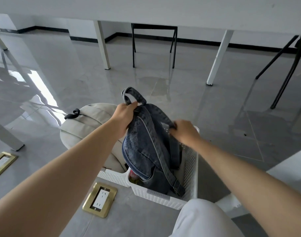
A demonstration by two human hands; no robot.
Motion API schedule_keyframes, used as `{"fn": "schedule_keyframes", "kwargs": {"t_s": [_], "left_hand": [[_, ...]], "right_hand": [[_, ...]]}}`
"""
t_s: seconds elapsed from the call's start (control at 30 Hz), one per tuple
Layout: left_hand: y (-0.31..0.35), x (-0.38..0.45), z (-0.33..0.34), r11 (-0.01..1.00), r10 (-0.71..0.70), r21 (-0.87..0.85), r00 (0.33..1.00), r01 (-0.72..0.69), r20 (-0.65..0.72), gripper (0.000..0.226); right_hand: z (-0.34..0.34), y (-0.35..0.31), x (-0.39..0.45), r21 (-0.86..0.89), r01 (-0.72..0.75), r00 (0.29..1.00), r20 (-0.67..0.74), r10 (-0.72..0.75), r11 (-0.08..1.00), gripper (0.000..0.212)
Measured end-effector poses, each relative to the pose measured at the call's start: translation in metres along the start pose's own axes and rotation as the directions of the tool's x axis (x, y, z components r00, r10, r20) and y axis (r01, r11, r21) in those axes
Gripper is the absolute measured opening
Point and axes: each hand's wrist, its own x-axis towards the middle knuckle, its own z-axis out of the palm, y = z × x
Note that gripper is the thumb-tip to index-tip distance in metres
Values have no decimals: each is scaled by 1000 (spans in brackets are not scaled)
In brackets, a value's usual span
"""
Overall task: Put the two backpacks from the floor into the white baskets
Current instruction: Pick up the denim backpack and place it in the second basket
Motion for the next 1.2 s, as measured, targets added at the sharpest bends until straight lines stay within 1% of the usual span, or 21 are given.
{"fn": "schedule_keyframes", "kwargs": {"t_s": [0.07,0.13,0.2,0.23,0.27,0.3,0.33,0.37,0.4,0.47,0.53,0.57,0.63,0.67,0.73,0.8,0.87,0.93,1.03,1.13,1.2], "left_hand": [[-3,1,-4,1000,-4,2,1000,4,6,27],[-3,0,-2,1000,-3,16,1000,3,19,27],[-3,-2,1,1000,-14,22,999,13,29,28],[-4,-3,2,1000,-17,21,999,16,31,28],[-4,-5,1,1000,-17,22,999,16,36,28],[-5,-7,0,1000,-16,26,999,15,41,28],[-5,-8,-2,999,-14,36,999,12,44,28],[-6,-8,-3,999,-7,50,999,5,50,28],[-6,-8,-4,998,-1,67,998,-3,61,28],[-3,-10,-3,991,9,131,995,-22,100,33],[0,-12,1,973,19,225,989,-52,146,36],[1,-13,3,960,33,270,985,-78,166,37],[1,-16,3,936,76,328,983,-128,167,38],[-3,-20,1,933,96,329,983,-143,154,36],[-22,-31,-6,939,165,287,980,-189,108,28],[-55,-52,-10,857,265,445,963,-261,53,50],[-90,-69,-8,804,238,562,971,-194,-5,85],[-118,-70,-1,839,143,539,986,-75,-85,72],[-126,-58,6,946,-39,323,999,39,-4,7],[-107,-50,0,987,-141,-43,960,156,242,12],[-106,-34,-12,959,-135,-214,965,184,225,15]], "right_hand": [[-22,14,13,89,-78,996,-44,82,993,41],[-49,14,34,367,-179,962,-129,241,913,34],[-63,11,49,730,-252,880,-99,464,635,27],[-61,9,52,762,-287,877,-36,479,581,25],[-51,14,57,591,-331,907,-18,422,736,24],[-39,18,55,382,-374,927,121,355,845,24],[-29,22,54,87,-366,913,227,339,927,22],[-24,21,52,-80,-293,919,253,303,953,17],[-23,17,49,-111,-225,936,253,247,968,25],[-28,-1,49,177,-62,977,214,23,982,57],[-34,-25,51,431,86,952,232,-202,898,81],[-33,-32,54,415,129,932,258,-253,901,81],[-26,-38,57,321,225,885,329,-331,920,42],[-20,-38,59,288,247,881,331,-338,925,18],[-13,-34,60,341,192,921,262,-288,921,17],[-15,-26,59,404,127,956,194,-220,906,19],[-19,-14,56,442,70,971,177,-163,894,18],[-22,-3,58,392,43,983,148,-109,919,17],[-37,14,64,200,-27,1000,9,26,979,27],[-48,12,76,147,-114,981,-140,135,983,23],[-40,-4,94,146,-174,960,-195,201,974,18]]}}
